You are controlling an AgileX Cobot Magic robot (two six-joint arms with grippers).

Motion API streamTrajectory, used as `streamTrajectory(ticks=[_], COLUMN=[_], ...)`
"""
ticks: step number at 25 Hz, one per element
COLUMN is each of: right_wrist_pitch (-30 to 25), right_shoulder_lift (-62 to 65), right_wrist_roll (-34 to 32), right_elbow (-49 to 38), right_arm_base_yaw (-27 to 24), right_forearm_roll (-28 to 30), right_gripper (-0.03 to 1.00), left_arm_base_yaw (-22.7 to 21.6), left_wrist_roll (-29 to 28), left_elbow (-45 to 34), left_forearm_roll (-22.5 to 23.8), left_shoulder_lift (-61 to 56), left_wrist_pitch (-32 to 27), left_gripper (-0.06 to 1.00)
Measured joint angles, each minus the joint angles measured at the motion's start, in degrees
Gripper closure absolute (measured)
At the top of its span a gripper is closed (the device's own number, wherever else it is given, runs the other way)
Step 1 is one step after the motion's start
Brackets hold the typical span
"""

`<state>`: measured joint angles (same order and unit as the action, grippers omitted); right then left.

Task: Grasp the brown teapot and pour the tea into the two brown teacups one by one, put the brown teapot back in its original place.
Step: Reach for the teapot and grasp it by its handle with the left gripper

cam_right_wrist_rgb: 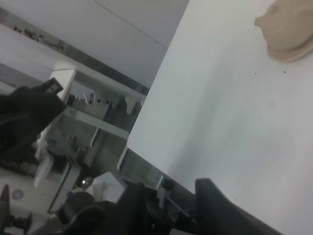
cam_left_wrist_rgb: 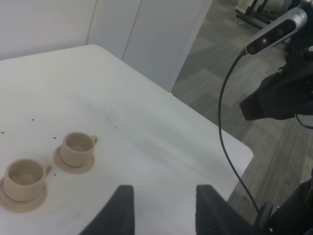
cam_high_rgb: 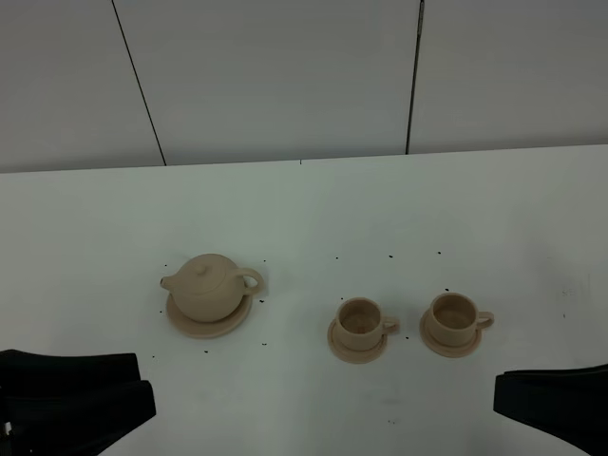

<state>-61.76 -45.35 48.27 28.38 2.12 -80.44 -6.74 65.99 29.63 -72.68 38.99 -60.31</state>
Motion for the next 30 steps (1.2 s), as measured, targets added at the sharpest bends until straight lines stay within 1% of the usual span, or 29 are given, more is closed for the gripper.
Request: streamTrajectory(ticks=[5,12,17,20,22,24,26,30], right_wrist_pitch=[-0.2,-0.2,2.9,5.1,6.2,7.1,8.3,8.6], right_shoulder_lift=[0.0,0.5,5.2,10.0,13.1,15.5,18.1,23.0], right_wrist_roll=[2.0,2.7,2.6,1.5,-1.4,-5.0,-9.3,-19.8], right_elbow=[0.0,0.0,0.0,0.0,0.0,0.0,0.1,0.1], right_arm_base_yaw=[0.0,0.0,0.0,0.0,0.0,0.0,0.0,0.0], right_forearm_roll=[-0.4,0.6,2.4,4.7,7.3,11.7,17.0,30.1], right_gripper=[0.72,0.72,0.72,0.72,0.72,0.72,0.72,0.72], left_arm_base_yaw=[0.0,0.0,0.0,0.0,0.0,0.0,0.0,0.0], left_wrist_roll=[0.0,0.0,0.0,0.0,0.0,0.0,0.0,0.0], left_elbow=[0.0,0.0,0.0,0.0,0.0,0.0,0.0,0.0], left_forearm_roll=[0.0,0.0,0.0,0.0,0.0,0.0,0.0,0.1], left_shoulder_lift=[0.0,0.0,0.0,0.0,0.0,0.0,0.0,0.0], left_wrist_pitch=[0.0,0.0,0.0,0.0,0.0,0.0,0.0,-0.1], left_gripper=[0.57,0.57,0.57,0.57,0.57,0.57,0.57,0.57])
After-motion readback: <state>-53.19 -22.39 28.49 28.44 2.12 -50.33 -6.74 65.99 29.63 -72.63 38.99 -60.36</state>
